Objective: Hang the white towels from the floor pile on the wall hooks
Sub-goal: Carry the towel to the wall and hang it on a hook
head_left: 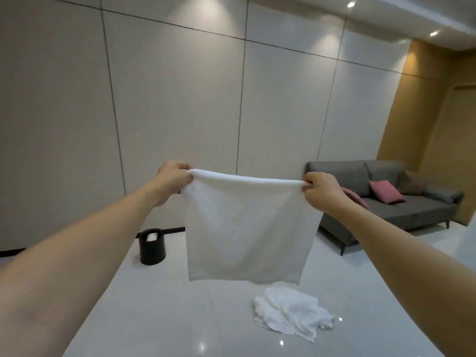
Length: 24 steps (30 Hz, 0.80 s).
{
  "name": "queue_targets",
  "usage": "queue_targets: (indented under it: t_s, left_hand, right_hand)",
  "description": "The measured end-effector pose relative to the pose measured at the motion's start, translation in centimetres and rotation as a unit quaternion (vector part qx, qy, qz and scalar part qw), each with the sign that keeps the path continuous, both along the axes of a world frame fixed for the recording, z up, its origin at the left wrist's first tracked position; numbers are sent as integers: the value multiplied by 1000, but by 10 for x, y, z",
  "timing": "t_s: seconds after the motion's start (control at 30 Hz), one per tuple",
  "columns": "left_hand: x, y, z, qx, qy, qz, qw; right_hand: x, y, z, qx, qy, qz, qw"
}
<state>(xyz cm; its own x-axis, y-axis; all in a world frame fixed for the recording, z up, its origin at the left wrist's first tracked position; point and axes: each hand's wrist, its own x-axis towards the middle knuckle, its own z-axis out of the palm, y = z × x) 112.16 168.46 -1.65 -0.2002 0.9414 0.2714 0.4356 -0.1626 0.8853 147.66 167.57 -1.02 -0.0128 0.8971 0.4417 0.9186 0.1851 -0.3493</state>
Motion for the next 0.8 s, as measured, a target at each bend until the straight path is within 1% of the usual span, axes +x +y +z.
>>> queue_targets:
  t_s: [0.07,0.17,0.3,0.43,0.5,0.6,0.7,0.8]
  left_hand:
    - [-63,-5,0,-14,-10,17,1000]
    - [-155,-19,-6,-33,-31,73,996]
    - [-254,-46,-22,-66,-64,168,981]
    - [-345,-81,-35,-88,-88,232,965]
    - [-391,-100,-42,-85,-91,269,955]
    - [-454,-125,-49,-78,-82,337,935]
    - [-516,-145,-54,-75,-76,400,910]
    - [-582,-156,-51,-60,-66,455,886]
  right_hand:
    - [-60,11,2,-27,5,33,999]
    - [-150,29,3,-82,-4,81,993]
    - [-269,48,-11,-157,55,136,977]
    - [-383,65,-25,-188,67,202,959]
    - [-440,75,-30,-195,66,242,948]
    - [-527,89,-38,-195,36,307,931]
    - [-618,103,-45,-161,2,372,914]
    - [-715,121,-53,-114,-6,422,900]
